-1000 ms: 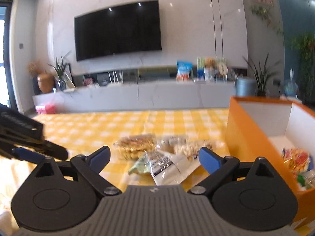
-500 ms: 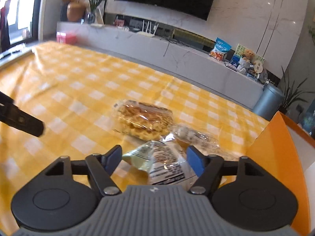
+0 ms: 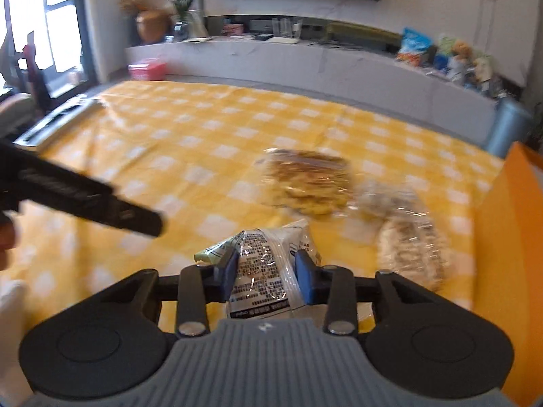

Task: Organize snacks
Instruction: 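Lift the white chip bag with the right tool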

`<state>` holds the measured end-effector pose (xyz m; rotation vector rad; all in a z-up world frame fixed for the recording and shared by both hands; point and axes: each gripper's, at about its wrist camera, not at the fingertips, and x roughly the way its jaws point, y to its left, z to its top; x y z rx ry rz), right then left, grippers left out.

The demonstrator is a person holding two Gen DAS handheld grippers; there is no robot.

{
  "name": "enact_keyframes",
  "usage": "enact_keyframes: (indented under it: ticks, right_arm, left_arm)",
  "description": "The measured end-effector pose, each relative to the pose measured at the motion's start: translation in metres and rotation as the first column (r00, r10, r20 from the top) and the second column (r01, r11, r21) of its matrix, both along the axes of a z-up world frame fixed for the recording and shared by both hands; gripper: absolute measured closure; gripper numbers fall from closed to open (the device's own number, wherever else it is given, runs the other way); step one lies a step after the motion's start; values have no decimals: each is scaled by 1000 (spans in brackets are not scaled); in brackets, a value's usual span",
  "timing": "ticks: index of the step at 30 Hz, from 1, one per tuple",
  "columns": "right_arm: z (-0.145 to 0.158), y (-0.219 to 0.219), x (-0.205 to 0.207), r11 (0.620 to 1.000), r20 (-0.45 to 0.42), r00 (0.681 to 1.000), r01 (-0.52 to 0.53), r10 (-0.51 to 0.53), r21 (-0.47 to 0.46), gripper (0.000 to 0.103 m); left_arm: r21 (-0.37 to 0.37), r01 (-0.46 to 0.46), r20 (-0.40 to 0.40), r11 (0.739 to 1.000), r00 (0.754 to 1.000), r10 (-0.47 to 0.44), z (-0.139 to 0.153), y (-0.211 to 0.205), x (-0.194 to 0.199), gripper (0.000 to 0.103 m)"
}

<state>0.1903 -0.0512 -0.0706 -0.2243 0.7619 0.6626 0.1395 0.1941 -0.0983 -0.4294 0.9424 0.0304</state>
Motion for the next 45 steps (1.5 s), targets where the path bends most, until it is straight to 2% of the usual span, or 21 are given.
enact_keyframes:
  ticks: [1, 2, 4, 9, 14, 15, 17, 18, 22, 26, 30, 41, 45]
  right_arm:
    - [2, 1, -6, 1000, 17, 1000, -5, 5, 12, 57]
    - [4, 3, -12, 1000, 62, 998, 4, -4, 7, 36]
    - [6, 8, -20, 1000, 129, 992, 2, 1, -30, 15]
    - [-13, 14, -8, 997, 31, 999, -7, 10, -73, 17]
    - [-28, 24, -8, 991, 36, 999, -34, 39, -128, 17]
    - [-29, 25, -8, 990, 37, 998, -36, 42, -135, 19]
    - [-31, 25, -7, 989, 46, 999, -22, 29, -150, 35]
    - [-31, 24, -6, 988, 51, 999, -8, 16, -155, 40]
    - [-30, 18, -3, 992, 40, 999, 17, -12, -122, 46]
    - [-29, 19, -6, 989, 67, 997, 34, -24, -141, 51]
    - [-28, 24, -8, 972, 162, 985, 99, -64, -214, 53]
    - [-30, 8, 7, 946, 115, 971, 233, -211, -227, 53]
    - [-31, -4, 14, 937, 69, 955, 297, -289, -185, 53]
  left_arm:
    - [-4, -6, 1, 1000, 1000, 6, 1, 2, -1, 36]
    - [-7, -13, 1, 1000, 1000, 13, 1, 4, -1, 36]
    - [-10, -25, 1, 1000, 1000, 25, 2, 7, -2, 36]
    - [6, -18, -1, 1000, 1000, 18, 2, 9, -3, 36]
    - [6, -12, -3, 1000, 1000, 12, 2, 8, -3, 36]
    - [7, -10, -5, 1000, 1000, 10, 1, 7, -3, 36]
    - [14, -4, -8, 1000, 1000, 4, 1, 5, -3, 36]
    - [16, -2, -8, 1000, 1000, 2, 1, 4, -3, 36]
    - [14, -2, -8, 1000, 1000, 2, 2, 2, -3, 36]
    - [21, 6, 0, 1000, 1000, -6, 3, -3, -4, 36]
    - [29, 10, 11, 1000, 1000, -11, 5, -8, -4, 36]
    - [76, -12, 22, 997, 1000, 10, -2, -29, 2, 36]
    - [107, 3, 48, 994, 999, -8, -2, -38, 6, 36]
